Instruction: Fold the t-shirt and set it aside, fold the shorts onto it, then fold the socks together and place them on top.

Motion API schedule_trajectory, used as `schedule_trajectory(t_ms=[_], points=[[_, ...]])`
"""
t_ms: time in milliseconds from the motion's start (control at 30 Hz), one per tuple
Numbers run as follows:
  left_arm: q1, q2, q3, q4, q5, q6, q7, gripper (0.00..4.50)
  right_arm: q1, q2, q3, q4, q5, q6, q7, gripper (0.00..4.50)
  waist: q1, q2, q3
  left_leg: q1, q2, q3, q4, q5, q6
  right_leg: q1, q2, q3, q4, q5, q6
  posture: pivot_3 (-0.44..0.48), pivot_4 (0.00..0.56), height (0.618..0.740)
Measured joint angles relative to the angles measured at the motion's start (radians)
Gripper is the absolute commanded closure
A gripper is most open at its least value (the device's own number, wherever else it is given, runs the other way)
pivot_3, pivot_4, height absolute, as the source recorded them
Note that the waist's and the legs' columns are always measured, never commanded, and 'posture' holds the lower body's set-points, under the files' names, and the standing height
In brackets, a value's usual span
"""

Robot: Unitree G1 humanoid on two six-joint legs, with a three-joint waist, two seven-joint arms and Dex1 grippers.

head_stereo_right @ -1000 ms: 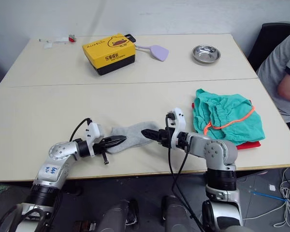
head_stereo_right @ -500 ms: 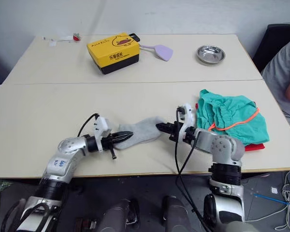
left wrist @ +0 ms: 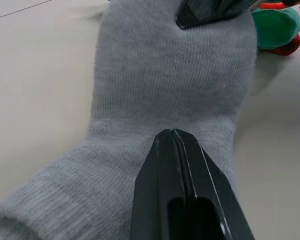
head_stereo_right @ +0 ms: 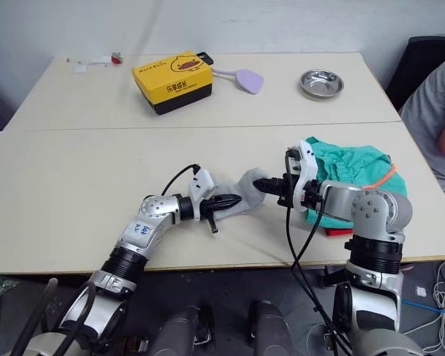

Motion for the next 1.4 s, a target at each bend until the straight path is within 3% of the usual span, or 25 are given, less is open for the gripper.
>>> schedule_trajectory(t_ms=[433, 733, 1100, 1200, 1400], points=[[0.112, 0.068, 0.018, -0.199, -0.014, 0.09, 0.008, 4.5, 0.004, 0.019, 0.019, -0.01, -0.017, 0.001, -0.013, 4.47, -0.003, 0.0, 0.0, 0.0, 0.0, 0.001, -0.001, 0.002, -0.004, -0.001, 0.0, 0.0, -0.001, 0.0, 0.0, 0.0, 0.15, 0.74], [0.1, 0.071, 0.01, -0.186, 0.026, 0.088, 0.067, 4.5, 0.01, 0.004, 0.075, -0.036, -0.023, -0.044, 0.033, 4.47, -0.003, 0.0, 0.0, 0.0, 0.0, 0.001, -0.001, 0.002, -0.004, 0.0, 0.0, 0.0, 0.0, 0.0, 0.0, 0.0, 0.15, 0.74], [0.098, 0.051, 0.011, -0.162, 0.022, 0.082, 0.064, 4.5, 0.027, 0.207, 0.146, -0.028, -0.081, -0.138, -0.053, 4.47, -0.002, 0.0, 0.0, 0.0, 0.0, 0.0, 0.0, 0.002, -0.004, 0.0, 0.0, 0.0, 0.0, 0.0, 0.0, 0.0, 0.15, 0.74], [0.103, 0.055, 0.028, -0.166, 0.015, 0.092, 0.059, 4.5, 0.049, 0.234, 0.144, -0.027, -0.082, -0.15, -0.062, 3.67, -0.004, 0.0, 0.0, 0.0, 0.0, 0.0, -0.001, 0.002, -0.004, 0.0, 0.0, 0.0, 0.0, 0.0, 0.0, 0.0, 0.15, 0.74], [0.142, 0.086, 0.059, -0.203, -0.031, 0.101, 0.018, 4.5, 0.071, 0.229, 0.144, -0.027, -0.074, -0.16, -0.025, 1.57, -0.009, 0.0, 0.0, 0.0, 0.0, 0.0, -0.002, 0.002, -0.004, -0.001, 0.0, 0.0, 0.0, 0.0, 0.0, 0.0, 0.15, 0.74]])
